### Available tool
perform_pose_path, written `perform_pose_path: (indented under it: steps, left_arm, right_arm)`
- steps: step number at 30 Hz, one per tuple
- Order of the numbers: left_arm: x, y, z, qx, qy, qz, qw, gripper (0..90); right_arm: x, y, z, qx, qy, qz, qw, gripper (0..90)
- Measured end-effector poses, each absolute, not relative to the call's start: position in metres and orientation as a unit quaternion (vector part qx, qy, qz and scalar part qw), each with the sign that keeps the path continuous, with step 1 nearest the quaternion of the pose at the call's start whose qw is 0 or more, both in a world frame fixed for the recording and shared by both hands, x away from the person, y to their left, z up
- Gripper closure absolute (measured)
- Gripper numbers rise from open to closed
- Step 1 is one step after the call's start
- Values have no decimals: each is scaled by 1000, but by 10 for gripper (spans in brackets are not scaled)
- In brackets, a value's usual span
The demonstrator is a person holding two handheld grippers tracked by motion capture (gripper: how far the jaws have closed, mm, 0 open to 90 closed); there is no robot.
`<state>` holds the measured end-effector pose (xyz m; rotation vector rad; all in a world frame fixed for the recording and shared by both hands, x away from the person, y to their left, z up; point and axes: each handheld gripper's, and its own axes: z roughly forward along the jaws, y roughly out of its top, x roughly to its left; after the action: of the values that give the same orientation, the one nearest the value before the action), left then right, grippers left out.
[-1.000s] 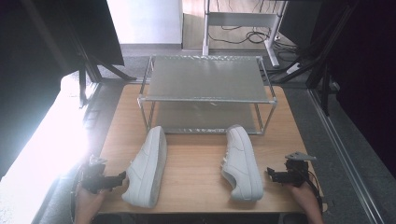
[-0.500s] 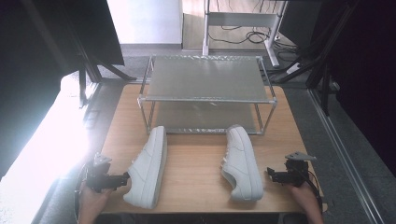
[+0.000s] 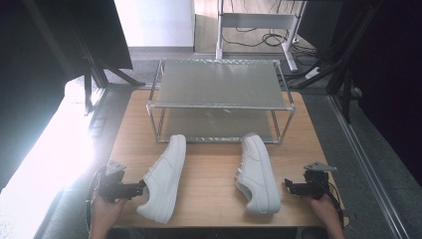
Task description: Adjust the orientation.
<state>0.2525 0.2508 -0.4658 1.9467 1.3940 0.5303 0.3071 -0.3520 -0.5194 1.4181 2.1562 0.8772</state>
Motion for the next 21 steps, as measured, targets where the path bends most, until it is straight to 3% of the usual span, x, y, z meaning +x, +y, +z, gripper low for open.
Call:
perform_pose_path:
  steps: [5,21]
  left_arm:
    - [260,242,-467,754,534,221,311,0]
    - [263,233,-465,753,521,198,350,0]
  right_arm:
    - [307,-352,-519,509,774,315,207,0]
    - [307,-352,-519,509,774,315,207,0]
